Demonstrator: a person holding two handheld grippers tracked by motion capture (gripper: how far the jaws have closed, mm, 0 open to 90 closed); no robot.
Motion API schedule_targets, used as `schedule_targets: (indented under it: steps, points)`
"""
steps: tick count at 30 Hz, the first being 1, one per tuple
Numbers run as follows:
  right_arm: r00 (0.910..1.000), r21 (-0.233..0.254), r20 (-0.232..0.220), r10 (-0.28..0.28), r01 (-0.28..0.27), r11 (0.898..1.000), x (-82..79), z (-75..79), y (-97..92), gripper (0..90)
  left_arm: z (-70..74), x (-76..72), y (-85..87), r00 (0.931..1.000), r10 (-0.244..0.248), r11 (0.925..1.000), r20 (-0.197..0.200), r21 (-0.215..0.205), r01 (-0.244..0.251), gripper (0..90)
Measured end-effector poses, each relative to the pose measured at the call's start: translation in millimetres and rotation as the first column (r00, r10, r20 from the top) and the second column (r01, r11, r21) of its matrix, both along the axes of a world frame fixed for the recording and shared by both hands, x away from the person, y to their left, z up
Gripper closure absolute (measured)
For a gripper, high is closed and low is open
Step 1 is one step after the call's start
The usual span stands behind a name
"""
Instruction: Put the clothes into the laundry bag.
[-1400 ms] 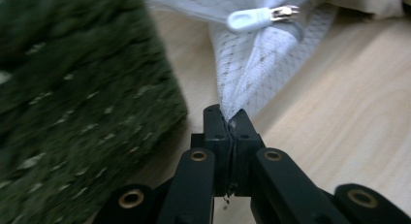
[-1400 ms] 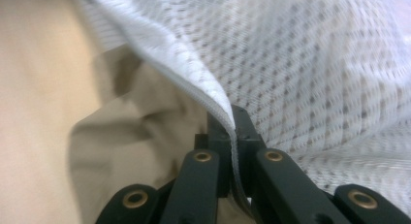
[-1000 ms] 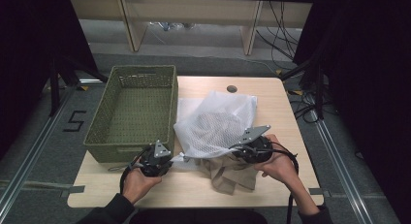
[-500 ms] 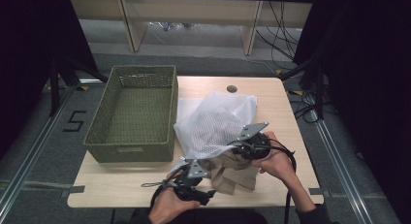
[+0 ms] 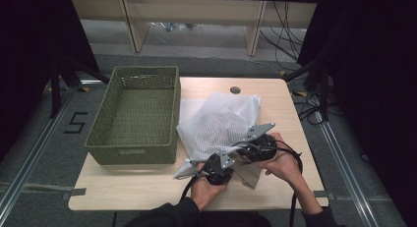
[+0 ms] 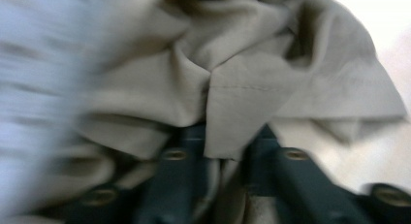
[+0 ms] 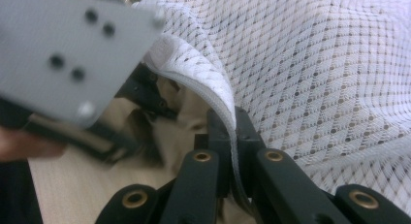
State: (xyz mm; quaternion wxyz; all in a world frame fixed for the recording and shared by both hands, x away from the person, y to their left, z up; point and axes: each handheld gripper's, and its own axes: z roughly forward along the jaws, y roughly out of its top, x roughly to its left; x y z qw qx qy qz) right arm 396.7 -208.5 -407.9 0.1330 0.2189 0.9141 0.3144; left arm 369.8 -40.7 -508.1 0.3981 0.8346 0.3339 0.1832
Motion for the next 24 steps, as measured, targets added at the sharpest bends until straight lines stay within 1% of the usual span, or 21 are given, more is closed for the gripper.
schedule_targets:
  steps: [1, 2, 3, 4, 5, 7, 9, 10, 11, 12, 13, 14, 15, 16, 17, 18, 19, 20, 21, 22, 24]
  points:
    - [0.9999, 0.009, -0.009, 0.012, -0.012, 1.0, 0.2, 1.0, -0.7, 90.0, 5.7, 3.7, 5.3, 1.0, -0.001, 1.0, -0.009, 0.005, 0.001, 82.4]
    - [0.9999, 0.008, 0.011, 0.001, -0.001, 1.0, -0.6, 3.2, -2.2, 90.0, 13.3, 6.9, 11.0, 0.9993, 0.037, 0.9986, -0.001, -0.039, -0.037, 82.9]
    - [0.9998, 0.015, 0.005, -0.018, 0.018, 1.0, -2.6, 6.9, -3.7, 90.0, 18.1, 9.4, 15.0, 0.9988, 0.049, 0.9971, 0.004, -0.058, -0.049, 83.1]
    - [0.9997, 0.024, 0.022, 0.006, -0.007, 1.0, -2.1, 9.0, -5.1, 90.0, 27.1, 11.9, 21.5, 0.9974, 0.071, 0.9946, 0.007, -0.076, -0.071, 83.1]
    - [0.9999, 0.039, 0.017, 0.004, -0.004, 0.999, -3.7, 12.5, -5.9, 90.0, 35.8, 14.3, 27.4, 0.9952, 0.097, 0.99, 0.014, -0.104, -0.095, 83.3]
    - [0.9995, 0.056, 0.031, 0.01, -0.012, 0.998, -5.8, 19.1, -7.0, 90.0, 50.7, 18.6, 33.0, 0.9888, 0.143, 0.9746, 0.042, -0.18, -0.134, 83.4]
    - [0.9989, 0.07, 0.04, 0.023, -0.026, 0.997, -7.8, 24.2, -7.0, 90.0, 60.6, 23.3, 38.2, 0.9811, 0.18, 0.9654, 0.072, -0.205, -0.162, 83.3]
    - [0.9989, 0.067, 0.039, 0.025, -0.027, 0.997, -8.4, 26.2, -7.5, 90.0, 59.4, 25.4, 38.6, 0.9786, 0.189, 0.9641, 0.081, -0.204, -0.17, 82.9]
    - [0.9986, 0.067, 0.049, 0.022, -0.026, 0.997, -8.6, 25.1, -7.2, 90.0, 54.3, 28.5, 38.0, 0.9773, 0.2, 0.964, 0.071, -0.193, -0.183, 82.4]
    - [0.999, 0.062, 0.038, 0.022, -0.025, 0.998, -8.4, 23.1, -7.4, 90.0, 46.1, 32.3, 36.6, 0.9787, 0.199, 0.9669, 0.051, -0.173, -0.188, 81.5]
    - [0.9998, 0.051, 0.018, 0.007, -0.007, 0.999, -8.7, 18.8, -7.4, 90.0, 36.4, 35.5, 35.7, 0.9786, 0.203, 0.9686, 0.032, -0.152, -0.196, 80.3]
    - [0.9998, 0.034, 0.005, 0.018, -0.018, 0.999, -7.0, 12.5, -7.5, 90.0, 27.2, 37.8, 36.1, 0.9798, 0.2, 0.973, 0.0, -0.117, -0.199, 79.1]
    - [0.9999, 0.024, -0.009, 0.013, -0.013, 1.0, -5.7, 4.8, -7.0, 90.0, 18.3, 40.6, 36.2, 0.9823, 0.185, 0.9775, -0.028, -0.098, -0.187, 77.8]
    - [0.9995, 0.007, -0.03, 0.002, -0.002, 1.0, -4.8, -2.3, -6.8, 90.0, 11.2, 41.2, 36.1, 0.9797, 0.19, 0.9729, -0.063, -0.122, -0.197, 75.7]
    - [0.999, -0.01, -0.045, 0.006, -0.006, 1.0, -3.0, -8.6, -7.3, 90.0, 8.0, 40.3, 37.9, 0.9791, 0.185, 0.9727, -0.084, -0.126, -0.195, 73.0]
    - [0.9986, -0.018, -0.053, 0.005, -0.006, 1.0, -1.6, -14.4, -7.0, 90.0, 7.1, 38.2, 37.9, 0.9814, 0.171, 0.9737, -0.088, -0.137, -0.182, 68.9]
    - [0.998, -0.022, -0.062, 0.008, -0.009, 1.0, -0.1, -18.2, -6.8, 90.0, 8.4, 36.1, 39.6, 0.9834, 0.154, 0.9791, -0.095, -0.119, -0.165, 62.3]
    - [0.9967, -0.02, -0.081, -0.009, 0.008, 1.0, -0.7, -20.2, -6.3, 90.0, 11.0, 32.9, 42.8, 0.983, 0.145, 0.9814, -0.112, -0.11, -0.157, 56.3]
    - [0.9981, -0.029, -0.061, 0.004, -0.005, 1.0, 2.0, -21.1, -6.7, 90.0, 14.1, 27.8, 45.1, 0.9815, 0.145, 0.9798, -0.124, -0.12, -0.16, 49.6]
    - [0.9979, -0.027, -0.065, 0.002, -0.004, 1.0, 1.6, -20.9, -6.1, 90.0, 17.2, 22.7, 48.0, 0.9824, 0.136, 0.9822, -0.128, -0.113, -0.151, 44.0]
    - [0.9972, -0.023, -0.074, -0.007, 0.006, 1.0, 0.1, -18.9, -5.6, 90.0, 22.2, 10.0, 52.6, 0.9823, 0.099, 0.9885, -0.159, -0.099, -0.115, 32.4]
